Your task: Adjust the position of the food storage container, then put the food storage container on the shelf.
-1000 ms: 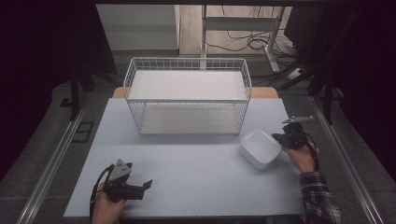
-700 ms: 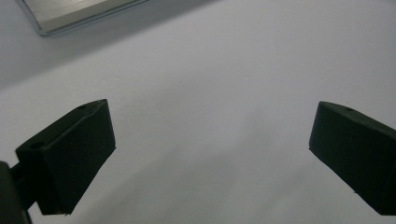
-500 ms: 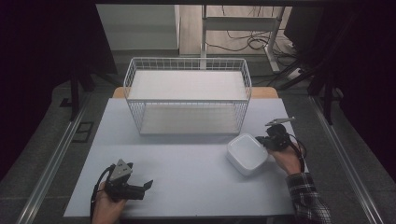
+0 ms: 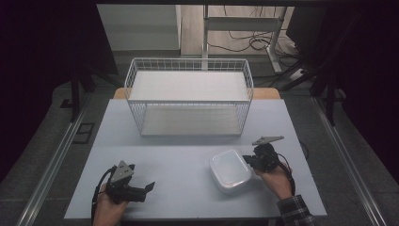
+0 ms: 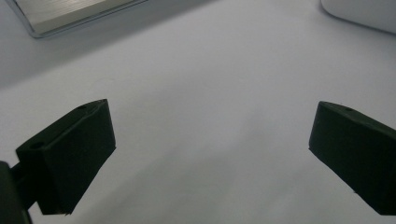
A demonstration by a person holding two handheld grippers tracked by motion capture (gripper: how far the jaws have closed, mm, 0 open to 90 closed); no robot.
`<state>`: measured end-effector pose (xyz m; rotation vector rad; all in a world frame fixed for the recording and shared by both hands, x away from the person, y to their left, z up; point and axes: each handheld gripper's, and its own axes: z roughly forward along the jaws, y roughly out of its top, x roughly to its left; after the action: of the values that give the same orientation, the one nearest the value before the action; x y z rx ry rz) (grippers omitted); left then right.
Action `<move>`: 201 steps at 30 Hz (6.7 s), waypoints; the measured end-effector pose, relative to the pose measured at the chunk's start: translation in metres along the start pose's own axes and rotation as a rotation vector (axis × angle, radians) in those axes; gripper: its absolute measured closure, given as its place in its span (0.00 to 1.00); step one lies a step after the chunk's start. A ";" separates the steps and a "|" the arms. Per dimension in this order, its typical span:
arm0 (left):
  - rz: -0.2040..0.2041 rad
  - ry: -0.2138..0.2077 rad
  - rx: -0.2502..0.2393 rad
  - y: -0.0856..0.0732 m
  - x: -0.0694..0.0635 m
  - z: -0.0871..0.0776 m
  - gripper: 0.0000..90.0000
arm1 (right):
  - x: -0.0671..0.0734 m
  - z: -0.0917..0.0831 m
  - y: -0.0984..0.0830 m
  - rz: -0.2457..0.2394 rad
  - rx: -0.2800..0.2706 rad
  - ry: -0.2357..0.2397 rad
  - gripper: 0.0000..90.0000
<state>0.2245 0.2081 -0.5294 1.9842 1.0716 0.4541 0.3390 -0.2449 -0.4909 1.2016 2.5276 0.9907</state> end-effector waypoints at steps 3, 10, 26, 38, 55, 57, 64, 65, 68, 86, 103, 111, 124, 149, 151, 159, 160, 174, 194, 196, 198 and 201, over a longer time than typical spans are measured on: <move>-0.001 -0.001 0.000 0.000 0.000 0.001 0.00 | 0.012 -0.007 -0.011 0.002 0.003 0.011 0.98; 0.007 0.000 0.004 0.001 -0.002 0.002 0.00 | 0.036 -0.011 -0.023 0.007 -0.009 0.059 0.98; 0.003 -0.064 -0.011 0.003 -0.006 0.002 0.02 | 0.088 0.013 -0.012 -0.075 0.005 0.183 0.97; 0.016 -0.106 -0.010 0.004 -0.011 0.004 0.03 | 0.070 -0.015 -0.026 -0.102 -0.094 0.061 0.82; -0.043 -0.050 -0.019 0.001 0.003 -0.006 0.02 | 0.135 0.026 -0.028 -0.190 0.012 0.293 0.99; -0.047 -0.047 -0.015 0.001 0.003 -0.007 0.02 | 0.140 0.030 -0.026 -0.201 0.015 0.300 0.99; -0.085 -0.112 0.002 -0.003 -0.005 -0.023 0.29 | 0.132 0.032 -0.015 -0.213 0.012 0.218 0.99; -0.070 -0.131 0.018 -0.004 -0.011 -0.023 0.39 | 0.124 0.031 -0.013 -0.193 0.005 0.195 0.99; -0.006 -0.214 0.073 -0.003 -0.035 -0.018 0.75 | 0.106 0.034 -0.005 -0.172 -0.016 0.140 0.99; 0.011 -0.214 0.195 0.027 -0.049 0.039 1.00 | 0.097 0.032 0.004 -0.143 -0.023 0.135 0.99; -0.096 -0.252 0.104 0.021 -0.024 0.019 0.34 | 0.087 -0.007 -0.027 -0.139 -0.086 0.064 0.52; -0.051 -0.245 0.078 0.019 -0.030 0.019 0.05 | 0.081 -0.005 -0.028 -0.122 -0.122 0.091 0.12; -0.061 -0.246 0.048 0.038 -0.034 0.021 0.03 | 0.084 -0.010 -0.012 -0.081 -0.150 0.115 0.03; -0.147 -0.421 0.086 0.064 -0.030 0.060 0.27 | 0.091 0.028 0.018 -0.016 -0.048 0.297 0.33; -0.195 -0.455 0.087 0.057 -0.029 0.055 0.31 | 0.088 0.029 0.015 0.031 -0.009 0.360 0.33; -0.188 -0.426 0.064 0.052 -0.035 0.033 0.63 | 0.088 0.009 0.006 0.088 -0.029 0.337 0.66; -0.184 -0.420 0.065 0.053 -0.036 0.031 0.64 | 0.089 0.007 0.005 0.105 -0.034 0.337 0.68; -0.260 -0.350 0.011 0.054 -0.041 0.027 0.88 | 0.095 -0.007 0.000 0.142 -0.133 0.239 0.88; -0.170 -0.288 -0.070 0.113 -0.036 0.008 0.89 | 0.085 -0.033 0.036 0.058 -0.272 0.204 0.88; -0.166 -0.285 -0.078 0.120 -0.033 0.006 0.89 | 0.083 -0.037 0.043 0.051 -0.277 0.200 0.88; -0.163 -0.283 -0.086 0.126 -0.031 0.004 0.88 | 0.082 -0.040 0.051 0.043 -0.290 0.196 0.88; -0.161 -0.280 -0.100 0.136 -0.026 0.002 0.89 | 0.080 -0.045 0.065 0.031 -0.308 0.190 0.88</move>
<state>0.2818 0.1442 -0.4206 1.7946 1.0001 0.1358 0.3077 -0.1786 -0.4055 1.1037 2.3747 1.5015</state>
